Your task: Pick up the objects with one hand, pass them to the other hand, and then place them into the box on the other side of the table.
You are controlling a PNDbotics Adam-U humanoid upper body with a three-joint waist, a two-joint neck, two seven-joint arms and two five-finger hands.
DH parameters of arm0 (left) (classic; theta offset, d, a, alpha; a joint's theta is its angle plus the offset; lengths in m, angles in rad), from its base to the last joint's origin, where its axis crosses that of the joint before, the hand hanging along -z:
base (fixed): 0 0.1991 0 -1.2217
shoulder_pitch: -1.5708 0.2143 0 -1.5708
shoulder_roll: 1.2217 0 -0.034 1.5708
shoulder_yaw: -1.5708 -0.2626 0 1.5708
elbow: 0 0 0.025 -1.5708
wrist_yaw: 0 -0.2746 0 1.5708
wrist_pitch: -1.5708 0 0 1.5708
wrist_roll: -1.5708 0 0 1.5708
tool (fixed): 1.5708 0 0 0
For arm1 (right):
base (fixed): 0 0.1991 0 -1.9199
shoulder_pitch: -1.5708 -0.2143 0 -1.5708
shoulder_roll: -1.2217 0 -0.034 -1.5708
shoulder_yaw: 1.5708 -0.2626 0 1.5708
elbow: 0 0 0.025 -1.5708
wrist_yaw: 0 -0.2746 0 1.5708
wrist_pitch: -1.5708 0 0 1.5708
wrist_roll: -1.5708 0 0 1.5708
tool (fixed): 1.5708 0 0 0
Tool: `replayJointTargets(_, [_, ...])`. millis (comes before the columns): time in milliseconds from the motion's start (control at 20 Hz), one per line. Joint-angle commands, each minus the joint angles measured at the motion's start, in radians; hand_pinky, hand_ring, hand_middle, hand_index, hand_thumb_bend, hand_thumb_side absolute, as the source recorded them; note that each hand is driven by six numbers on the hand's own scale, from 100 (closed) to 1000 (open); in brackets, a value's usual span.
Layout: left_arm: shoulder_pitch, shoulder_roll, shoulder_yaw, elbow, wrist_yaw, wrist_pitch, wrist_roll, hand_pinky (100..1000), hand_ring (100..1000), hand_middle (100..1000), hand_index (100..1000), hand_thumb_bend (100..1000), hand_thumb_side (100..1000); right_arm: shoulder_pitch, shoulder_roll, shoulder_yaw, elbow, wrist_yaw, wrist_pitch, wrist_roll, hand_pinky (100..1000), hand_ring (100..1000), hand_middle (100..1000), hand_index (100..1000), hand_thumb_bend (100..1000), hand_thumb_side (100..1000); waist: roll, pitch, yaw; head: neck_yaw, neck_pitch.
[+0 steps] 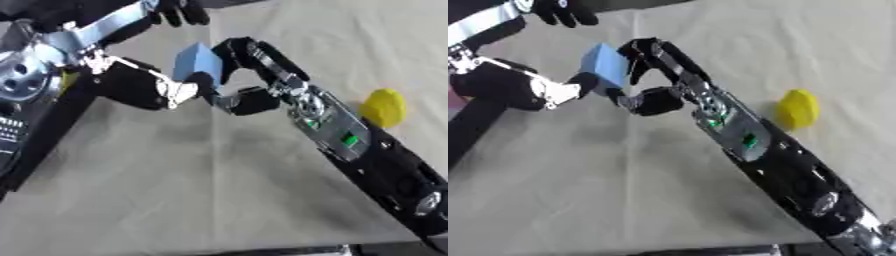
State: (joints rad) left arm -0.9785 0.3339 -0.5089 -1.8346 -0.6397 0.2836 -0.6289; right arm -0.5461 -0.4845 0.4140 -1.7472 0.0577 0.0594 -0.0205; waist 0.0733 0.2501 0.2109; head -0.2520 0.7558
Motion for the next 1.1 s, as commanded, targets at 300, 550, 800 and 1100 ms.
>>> replayJointTargets(300, [-0.026, -0.009, 0.004, 0.062, -0.105, -0.041, -0.025, 796, 772, 748, 836, 475, 319, 0.002, -0.034, -0.008, -0.060, -0.004, -0.012, 0.024, 641, 487, 489, 545, 311, 100, 0.011, -0.039, -0.001, 0.011, 0.004])
replayJointTargets(550, [-0.028, -0.014, 0.001, 0.079, -0.170, -0.086, -0.027, 805, 782, 759, 845, 551, 332, 0.008, -0.036, -0.010, -0.069, -0.004, -0.030, 0.032, 642, 487, 490, 545, 312, 100, 0.013, -0.039, -0.003, 0.013, -0.002])
replayJointTargets(800, [-0.026, -0.025, -0.001, 0.098, -0.184, -0.099, -0.026, 805, 782, 758, 845, 554, 356, 0.011, -0.036, -0.009, -0.069, 0.003, -0.055, 0.042, 644, 487, 490, 546, 314, 100, 0.014, -0.039, -0.006, 0.016, -0.001])
replayJointTargets(1100, [-0.028, -0.039, -0.007, 0.111, -0.156, -0.091, -0.027, 800, 776, 749, 835, 517, 367, 0.010, -0.035, -0.005, -0.073, 0.019, -0.078, 0.059, 645, 489, 491, 547, 316, 100, 0.016, -0.037, -0.008, 0.014, 0.008])
